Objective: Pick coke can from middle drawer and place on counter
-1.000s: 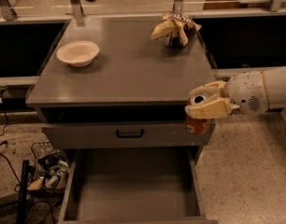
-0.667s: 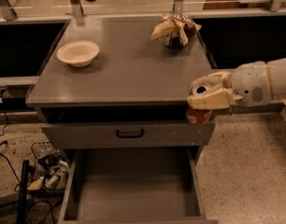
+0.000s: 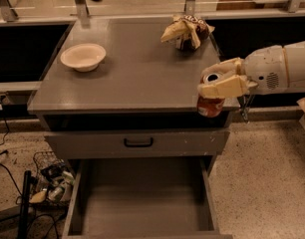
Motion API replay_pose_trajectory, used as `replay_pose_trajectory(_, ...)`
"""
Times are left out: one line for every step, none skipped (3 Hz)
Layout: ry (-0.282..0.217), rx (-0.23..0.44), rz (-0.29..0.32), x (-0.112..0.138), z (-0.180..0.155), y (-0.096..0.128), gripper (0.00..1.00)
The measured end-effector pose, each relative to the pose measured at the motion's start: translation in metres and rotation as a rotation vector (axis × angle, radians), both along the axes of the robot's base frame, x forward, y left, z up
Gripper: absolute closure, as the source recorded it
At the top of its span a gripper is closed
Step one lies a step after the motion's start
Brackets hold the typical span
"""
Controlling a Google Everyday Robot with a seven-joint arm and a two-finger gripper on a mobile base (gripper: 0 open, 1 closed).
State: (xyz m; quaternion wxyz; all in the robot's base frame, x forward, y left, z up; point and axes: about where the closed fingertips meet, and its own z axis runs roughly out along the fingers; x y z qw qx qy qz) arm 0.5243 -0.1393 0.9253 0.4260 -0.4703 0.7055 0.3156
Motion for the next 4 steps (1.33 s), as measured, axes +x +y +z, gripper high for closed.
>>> replay_pose_trajectory(0.022, -0.019, 0.025, 0.037, -0.003, 0.008, 1.00)
replay_pose_trajectory(0.037, -0.035, 0.063, 0.065, -0.004, 0.020, 1.00)
replay_pose_trajectory(0.062, -0.004, 0.080, 0.070, -0.004, 0.020, 1.00)
replay_pose_trajectory(0.062, -0.004, 0.080, 0.070, -0.004, 0.020, 1.00)
